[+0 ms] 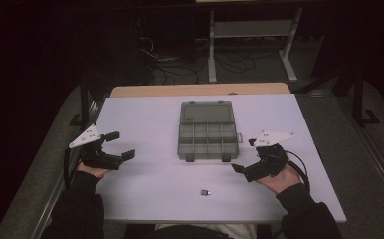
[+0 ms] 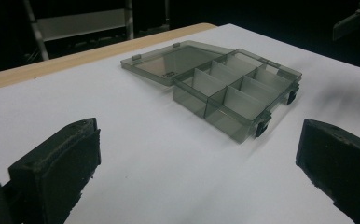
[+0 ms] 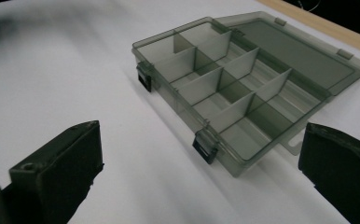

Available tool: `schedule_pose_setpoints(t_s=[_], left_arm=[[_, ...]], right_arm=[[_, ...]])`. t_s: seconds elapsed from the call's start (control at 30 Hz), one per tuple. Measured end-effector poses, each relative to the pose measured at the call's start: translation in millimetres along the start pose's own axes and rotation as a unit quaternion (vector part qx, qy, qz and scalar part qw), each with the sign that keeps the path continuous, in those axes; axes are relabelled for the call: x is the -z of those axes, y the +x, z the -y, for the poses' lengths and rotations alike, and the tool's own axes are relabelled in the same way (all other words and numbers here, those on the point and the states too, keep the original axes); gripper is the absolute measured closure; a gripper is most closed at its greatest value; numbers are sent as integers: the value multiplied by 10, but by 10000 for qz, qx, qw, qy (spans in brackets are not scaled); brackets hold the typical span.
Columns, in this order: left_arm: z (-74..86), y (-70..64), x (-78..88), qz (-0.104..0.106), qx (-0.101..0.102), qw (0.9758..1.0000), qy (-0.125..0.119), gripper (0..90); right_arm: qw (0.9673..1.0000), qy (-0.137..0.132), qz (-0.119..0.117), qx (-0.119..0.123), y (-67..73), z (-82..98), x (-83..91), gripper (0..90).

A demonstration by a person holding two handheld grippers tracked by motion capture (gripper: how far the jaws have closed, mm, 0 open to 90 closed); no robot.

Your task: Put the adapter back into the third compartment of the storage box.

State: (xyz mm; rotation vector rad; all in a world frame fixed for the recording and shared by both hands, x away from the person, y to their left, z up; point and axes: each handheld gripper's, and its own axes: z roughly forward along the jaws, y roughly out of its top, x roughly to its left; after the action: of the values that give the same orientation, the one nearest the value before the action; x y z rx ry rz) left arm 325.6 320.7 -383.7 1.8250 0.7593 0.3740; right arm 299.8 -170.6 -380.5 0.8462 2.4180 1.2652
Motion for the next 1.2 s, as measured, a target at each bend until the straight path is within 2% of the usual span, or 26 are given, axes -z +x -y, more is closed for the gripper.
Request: schedule_pose_setpoints(t_s=[0.43,0.6,0.67,0.9,1.2], left_arm=[[2,-16,-33,-6,-100,9999,94,0],[3,-12,-35,-3,-98,9999,90,0],[4,-2,-48,-15,-111,9999,128,0],[6,-2,-60,-2,-115,9998,153,0],[5,5,-65,15,-136,9998,162,0]], right_arm=[[9993,175,-260,204,145,-53,-122,0],[9988,279,-292,270,188,-61,-177,0],[9981,382,-361,311,227,-61,-242,0],[9966,479,-496,445,319,-76,-327,0],[9928,742,-657,666,440,-70,-469,0]])
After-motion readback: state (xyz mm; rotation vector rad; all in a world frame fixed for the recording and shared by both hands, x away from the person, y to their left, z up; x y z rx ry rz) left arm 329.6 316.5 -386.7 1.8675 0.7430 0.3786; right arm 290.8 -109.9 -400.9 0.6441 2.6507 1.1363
